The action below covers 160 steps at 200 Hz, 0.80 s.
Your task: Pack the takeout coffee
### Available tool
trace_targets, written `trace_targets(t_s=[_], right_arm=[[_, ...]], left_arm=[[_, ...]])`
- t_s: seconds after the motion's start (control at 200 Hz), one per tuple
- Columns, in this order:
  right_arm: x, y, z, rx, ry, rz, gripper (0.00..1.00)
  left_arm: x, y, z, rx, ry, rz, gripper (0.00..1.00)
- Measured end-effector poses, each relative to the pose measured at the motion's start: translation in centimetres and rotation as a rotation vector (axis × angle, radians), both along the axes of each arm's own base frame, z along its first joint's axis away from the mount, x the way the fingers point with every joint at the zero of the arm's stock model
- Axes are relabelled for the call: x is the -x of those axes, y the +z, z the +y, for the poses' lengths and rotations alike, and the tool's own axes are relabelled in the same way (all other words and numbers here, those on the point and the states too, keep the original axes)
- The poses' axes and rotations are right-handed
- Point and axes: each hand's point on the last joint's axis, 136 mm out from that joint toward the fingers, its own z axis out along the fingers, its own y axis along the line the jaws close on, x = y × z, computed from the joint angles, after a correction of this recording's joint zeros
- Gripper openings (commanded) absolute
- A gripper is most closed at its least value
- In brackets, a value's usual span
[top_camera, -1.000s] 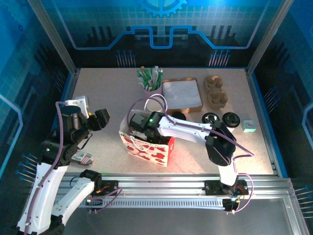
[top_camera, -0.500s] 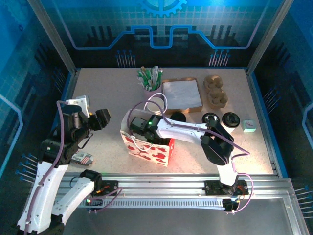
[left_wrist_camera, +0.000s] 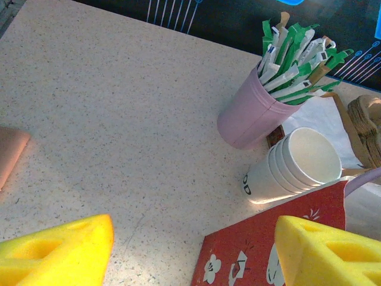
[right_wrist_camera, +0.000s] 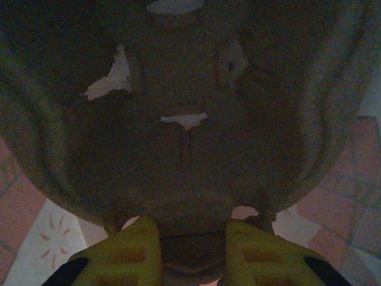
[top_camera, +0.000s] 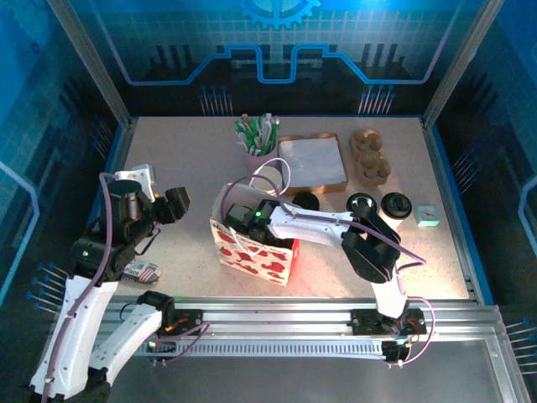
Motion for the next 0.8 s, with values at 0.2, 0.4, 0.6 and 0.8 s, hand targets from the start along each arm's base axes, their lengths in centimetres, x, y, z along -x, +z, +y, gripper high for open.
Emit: trace_targets(t_s=[0.2,0.4,0.6,0.8], right_arm=[[-0.2,-0.1,0.1,-0.006,-0.012,-0.009,0.24],[-0.4,-0.7,-0.1,0.004,-0.023,-0.033,0.24],[-0.7,-1.0,-0.2,0.022,-0.034,-0.07,0.24],[-1.1,-1.1,-0.3,0.04,-0.038,-0.124,0.23]], left_arm=[[0.0,-0.3,0.0,-0.001,0.0,0.006,0.73],[-0.1,-0.6,0.0,-0.002,0.0,0.011,0.73],[-0.1,-0.5,0.0,-0.002,0.0,0.008,0.73],[-0.3,-0.9,-0.1,-0.002,0.0,0.012,0.72]])
